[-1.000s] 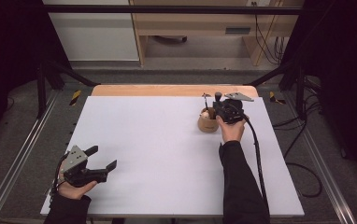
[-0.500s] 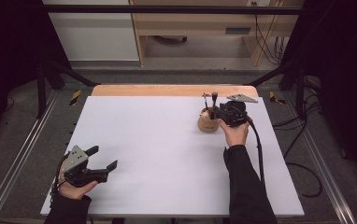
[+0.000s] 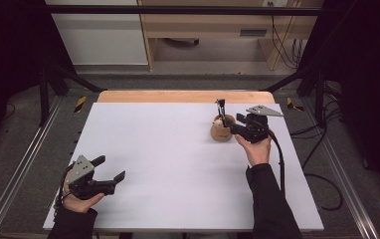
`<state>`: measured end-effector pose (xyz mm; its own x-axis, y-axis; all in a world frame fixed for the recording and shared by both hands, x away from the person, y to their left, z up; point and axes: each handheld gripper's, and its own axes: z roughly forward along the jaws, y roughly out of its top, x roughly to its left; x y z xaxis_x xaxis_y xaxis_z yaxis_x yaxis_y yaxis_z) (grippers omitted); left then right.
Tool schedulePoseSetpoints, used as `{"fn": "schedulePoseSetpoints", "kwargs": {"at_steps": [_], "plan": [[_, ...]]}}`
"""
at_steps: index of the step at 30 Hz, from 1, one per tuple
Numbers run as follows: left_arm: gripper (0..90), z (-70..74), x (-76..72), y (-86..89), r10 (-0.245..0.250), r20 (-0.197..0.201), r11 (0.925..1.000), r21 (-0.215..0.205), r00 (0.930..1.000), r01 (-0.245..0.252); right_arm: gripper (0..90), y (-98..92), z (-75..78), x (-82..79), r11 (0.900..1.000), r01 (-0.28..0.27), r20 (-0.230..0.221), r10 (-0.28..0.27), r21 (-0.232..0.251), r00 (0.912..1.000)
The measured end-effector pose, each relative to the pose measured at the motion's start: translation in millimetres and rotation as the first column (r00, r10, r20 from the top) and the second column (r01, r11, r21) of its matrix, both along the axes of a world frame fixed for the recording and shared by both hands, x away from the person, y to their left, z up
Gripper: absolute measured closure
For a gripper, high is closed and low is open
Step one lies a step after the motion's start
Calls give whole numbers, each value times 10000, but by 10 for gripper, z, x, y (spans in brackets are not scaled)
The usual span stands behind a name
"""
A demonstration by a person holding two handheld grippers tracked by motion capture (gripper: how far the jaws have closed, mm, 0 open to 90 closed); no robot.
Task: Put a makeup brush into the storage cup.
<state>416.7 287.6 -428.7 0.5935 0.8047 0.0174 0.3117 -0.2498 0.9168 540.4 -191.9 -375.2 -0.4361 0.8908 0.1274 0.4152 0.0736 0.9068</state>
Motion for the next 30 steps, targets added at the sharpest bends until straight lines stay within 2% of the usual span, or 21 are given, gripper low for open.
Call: {"fn": "schedulePoseSetpoints", "kwargs": {"at_steps": [10,17,20,30], "plan": [[88,6,-1,3,37,-2,10000,-37,10000,-37,314,46,22,-284,9964,-848,248,848,-28,9961],[86,6,-1,0,21,-30,10000,-17,10000,-21,217,-4,-1,-470,9943,-1067,431,1063,57,9934],[84,5,-1,-4,11,-55,10000,-23,10000,-11,160,-25,-27,-553,9937,-1117,490,1118,-47,9925],[69,1,2,-21,-14,-140,10000,-27,9999,14,91,-56,-86,-757,9923,-1213,598,1225,-230,9907]]}}
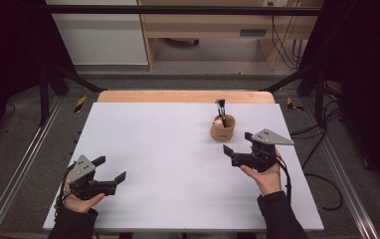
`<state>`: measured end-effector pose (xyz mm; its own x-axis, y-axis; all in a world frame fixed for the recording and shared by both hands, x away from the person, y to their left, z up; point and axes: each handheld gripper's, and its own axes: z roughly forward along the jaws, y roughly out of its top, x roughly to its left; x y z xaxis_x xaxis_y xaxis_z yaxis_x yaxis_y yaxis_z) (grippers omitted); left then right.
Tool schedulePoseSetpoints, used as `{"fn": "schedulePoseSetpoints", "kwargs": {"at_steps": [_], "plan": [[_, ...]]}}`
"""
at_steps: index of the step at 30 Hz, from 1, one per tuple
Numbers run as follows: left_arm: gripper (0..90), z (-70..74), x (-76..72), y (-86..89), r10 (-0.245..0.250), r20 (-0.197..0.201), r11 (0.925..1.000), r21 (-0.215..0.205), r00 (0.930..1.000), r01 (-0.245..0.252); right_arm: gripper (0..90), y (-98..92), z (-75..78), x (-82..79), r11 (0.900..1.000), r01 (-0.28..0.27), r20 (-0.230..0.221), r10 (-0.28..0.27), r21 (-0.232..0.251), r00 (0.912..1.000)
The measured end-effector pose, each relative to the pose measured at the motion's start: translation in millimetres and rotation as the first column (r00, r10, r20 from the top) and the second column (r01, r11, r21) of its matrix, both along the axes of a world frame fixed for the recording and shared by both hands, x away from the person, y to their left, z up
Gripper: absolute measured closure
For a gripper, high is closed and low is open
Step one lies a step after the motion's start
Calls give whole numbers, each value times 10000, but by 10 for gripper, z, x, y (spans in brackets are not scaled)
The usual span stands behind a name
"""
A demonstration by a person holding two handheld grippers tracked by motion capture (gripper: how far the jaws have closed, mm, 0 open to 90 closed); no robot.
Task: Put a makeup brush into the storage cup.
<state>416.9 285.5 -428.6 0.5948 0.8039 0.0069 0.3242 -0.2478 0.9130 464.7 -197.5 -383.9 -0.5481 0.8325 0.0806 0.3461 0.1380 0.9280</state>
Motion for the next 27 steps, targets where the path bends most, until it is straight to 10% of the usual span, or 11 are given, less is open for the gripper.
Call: {"fn": "schedulePoseSetpoints", "kwargs": {"at_steps": [27], "plan": [[62,-7,1,-5,39,-85,10000,-32,10000,-39,63,-336,-295,-396,9997,154,73,-156,164,9999]]}}
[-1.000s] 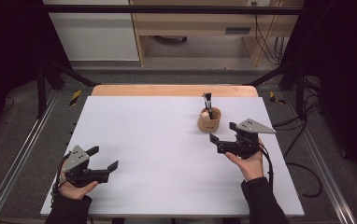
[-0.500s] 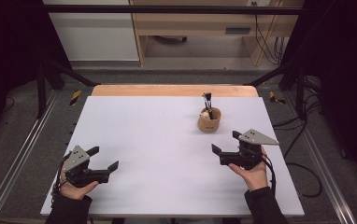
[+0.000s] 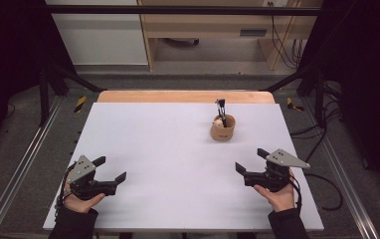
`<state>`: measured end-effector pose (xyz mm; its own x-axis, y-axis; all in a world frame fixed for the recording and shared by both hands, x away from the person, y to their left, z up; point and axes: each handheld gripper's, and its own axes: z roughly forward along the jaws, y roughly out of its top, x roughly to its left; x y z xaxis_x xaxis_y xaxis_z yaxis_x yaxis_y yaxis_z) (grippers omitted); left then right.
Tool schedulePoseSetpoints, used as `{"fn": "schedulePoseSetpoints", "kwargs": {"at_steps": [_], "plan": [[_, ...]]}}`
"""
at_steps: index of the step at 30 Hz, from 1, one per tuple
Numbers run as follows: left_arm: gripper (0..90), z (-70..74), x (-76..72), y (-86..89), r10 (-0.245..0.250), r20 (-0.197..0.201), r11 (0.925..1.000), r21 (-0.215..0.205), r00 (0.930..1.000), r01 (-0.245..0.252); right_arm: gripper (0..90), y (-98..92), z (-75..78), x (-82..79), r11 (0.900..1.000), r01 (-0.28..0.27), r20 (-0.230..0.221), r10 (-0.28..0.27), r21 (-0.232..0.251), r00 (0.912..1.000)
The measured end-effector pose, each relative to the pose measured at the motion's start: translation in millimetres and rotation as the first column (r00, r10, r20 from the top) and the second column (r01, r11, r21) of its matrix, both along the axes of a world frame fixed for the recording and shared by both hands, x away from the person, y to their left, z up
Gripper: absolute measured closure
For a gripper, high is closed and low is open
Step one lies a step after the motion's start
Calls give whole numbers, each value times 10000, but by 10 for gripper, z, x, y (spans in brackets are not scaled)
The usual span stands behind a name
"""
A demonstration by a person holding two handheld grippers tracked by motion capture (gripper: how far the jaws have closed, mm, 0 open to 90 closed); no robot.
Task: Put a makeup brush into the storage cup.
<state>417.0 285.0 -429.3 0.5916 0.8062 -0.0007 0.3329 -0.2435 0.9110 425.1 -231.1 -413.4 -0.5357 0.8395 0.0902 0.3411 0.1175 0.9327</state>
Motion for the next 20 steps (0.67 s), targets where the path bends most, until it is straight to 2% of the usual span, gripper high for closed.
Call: {"fn": "schedulePoseSetpoints", "kwargs": {"at_steps": [14,20], "plan": [[61,-18,8,10,17,-75,9999,-117,10000,-18,60,-169,-153,-86,9986,393,-4,-393,-364,9992],[61,-17,11,22,47,-70,9998,-172,10000,-49,59,-195,-167,-129,9992,344,22,-344,-210,9994]]}}
